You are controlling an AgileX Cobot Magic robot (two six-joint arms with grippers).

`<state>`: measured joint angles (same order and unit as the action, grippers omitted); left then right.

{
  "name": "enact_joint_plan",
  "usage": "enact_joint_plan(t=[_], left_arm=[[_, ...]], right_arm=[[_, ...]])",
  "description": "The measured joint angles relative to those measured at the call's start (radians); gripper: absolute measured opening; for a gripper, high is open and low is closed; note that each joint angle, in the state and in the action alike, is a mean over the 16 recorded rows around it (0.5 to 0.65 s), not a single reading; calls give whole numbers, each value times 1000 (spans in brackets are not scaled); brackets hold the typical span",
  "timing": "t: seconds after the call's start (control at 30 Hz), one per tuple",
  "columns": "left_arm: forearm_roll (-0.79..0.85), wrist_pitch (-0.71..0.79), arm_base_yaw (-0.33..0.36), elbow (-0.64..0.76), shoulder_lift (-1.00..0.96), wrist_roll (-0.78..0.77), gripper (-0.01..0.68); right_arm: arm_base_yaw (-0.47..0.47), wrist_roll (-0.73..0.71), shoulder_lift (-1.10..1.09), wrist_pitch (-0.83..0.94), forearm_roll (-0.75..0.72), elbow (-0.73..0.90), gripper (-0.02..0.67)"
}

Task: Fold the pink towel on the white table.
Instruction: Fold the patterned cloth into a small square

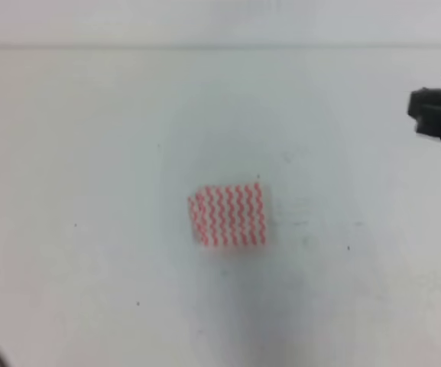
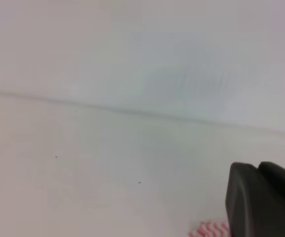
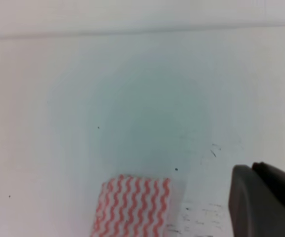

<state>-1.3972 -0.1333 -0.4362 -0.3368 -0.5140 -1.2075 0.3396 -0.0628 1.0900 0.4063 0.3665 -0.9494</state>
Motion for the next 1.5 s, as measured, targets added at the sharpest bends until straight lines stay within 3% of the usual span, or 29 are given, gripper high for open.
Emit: enact_joint_plan(t=[0.3, 0.87, 1.5], left_arm=[[-36, -10, 0, 160, 212, -39, -2], [-35, -80, 0, 334, 228, -90, -1], [-40, -81, 0, 356, 230, -89, -2]], right_arm=[[0, 11, -295, -93, 10, 259, -18], [0, 9, -880, -227, 11, 631, -18], [0, 9, -1005, -282, -32, 832, -18]])
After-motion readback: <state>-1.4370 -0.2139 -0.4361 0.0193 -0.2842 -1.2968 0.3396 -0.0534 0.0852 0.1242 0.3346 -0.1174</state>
